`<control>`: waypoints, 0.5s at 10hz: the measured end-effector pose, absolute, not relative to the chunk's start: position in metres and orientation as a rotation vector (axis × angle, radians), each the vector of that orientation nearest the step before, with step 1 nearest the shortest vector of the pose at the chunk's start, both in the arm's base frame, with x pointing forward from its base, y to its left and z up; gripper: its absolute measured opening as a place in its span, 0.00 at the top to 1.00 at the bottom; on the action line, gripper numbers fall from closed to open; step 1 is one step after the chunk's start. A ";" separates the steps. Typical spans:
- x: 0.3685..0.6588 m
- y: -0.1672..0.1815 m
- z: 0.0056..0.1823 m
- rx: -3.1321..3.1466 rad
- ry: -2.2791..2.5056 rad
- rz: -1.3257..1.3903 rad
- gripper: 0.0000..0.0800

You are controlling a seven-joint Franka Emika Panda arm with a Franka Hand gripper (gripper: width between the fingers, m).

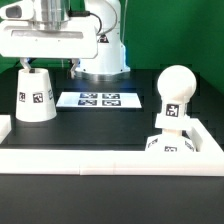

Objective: Assemble lamp

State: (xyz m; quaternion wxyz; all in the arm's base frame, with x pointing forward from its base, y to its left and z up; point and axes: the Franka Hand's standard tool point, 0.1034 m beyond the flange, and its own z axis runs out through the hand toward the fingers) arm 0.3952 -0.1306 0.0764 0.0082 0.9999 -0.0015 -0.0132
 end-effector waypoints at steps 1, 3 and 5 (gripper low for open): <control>0.394 -0.131 0.073 3.121 -0.002 -0.046 0.13; 0.396 -0.128 0.074 3.121 0.005 -0.046 0.25; 0.396 -0.128 0.073 3.121 0.008 -0.049 0.42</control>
Offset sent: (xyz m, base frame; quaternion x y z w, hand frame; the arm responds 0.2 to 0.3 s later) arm 0.0000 0.0000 0.0000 0.0000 0.0000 0.0000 1.0000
